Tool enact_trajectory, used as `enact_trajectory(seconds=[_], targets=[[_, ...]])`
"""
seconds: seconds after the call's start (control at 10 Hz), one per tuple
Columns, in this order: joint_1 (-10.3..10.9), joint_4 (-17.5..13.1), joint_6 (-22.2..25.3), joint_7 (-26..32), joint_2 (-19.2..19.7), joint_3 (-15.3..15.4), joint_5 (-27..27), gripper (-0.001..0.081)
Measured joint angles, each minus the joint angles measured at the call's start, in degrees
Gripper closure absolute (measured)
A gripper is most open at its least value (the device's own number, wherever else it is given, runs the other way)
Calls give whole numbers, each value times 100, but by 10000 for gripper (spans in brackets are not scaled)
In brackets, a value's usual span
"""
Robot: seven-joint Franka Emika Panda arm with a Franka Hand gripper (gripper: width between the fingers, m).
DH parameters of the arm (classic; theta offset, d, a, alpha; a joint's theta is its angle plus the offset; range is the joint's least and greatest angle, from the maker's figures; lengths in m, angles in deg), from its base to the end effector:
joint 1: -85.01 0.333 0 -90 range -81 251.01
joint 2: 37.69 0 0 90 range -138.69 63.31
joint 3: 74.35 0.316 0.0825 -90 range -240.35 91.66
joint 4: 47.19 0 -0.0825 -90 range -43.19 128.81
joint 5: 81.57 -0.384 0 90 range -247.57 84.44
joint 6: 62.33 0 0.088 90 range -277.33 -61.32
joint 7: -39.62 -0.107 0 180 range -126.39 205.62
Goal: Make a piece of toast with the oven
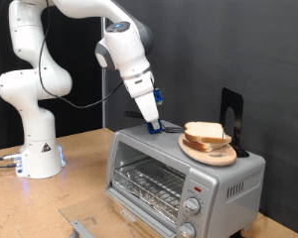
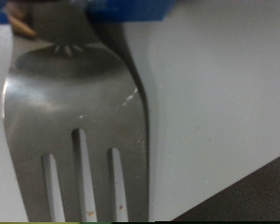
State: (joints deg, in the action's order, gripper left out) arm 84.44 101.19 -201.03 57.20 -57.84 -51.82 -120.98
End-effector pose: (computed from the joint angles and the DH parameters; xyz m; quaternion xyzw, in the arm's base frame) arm 0.3981 0.1610 0.3853 -0.9751 -0.0955 -0.0847 0.1816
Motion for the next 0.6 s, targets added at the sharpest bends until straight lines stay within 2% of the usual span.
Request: enact_trajectory(seconds=[0.6], targets=[[-3,14,-3,-42,15,0,11,-3]])
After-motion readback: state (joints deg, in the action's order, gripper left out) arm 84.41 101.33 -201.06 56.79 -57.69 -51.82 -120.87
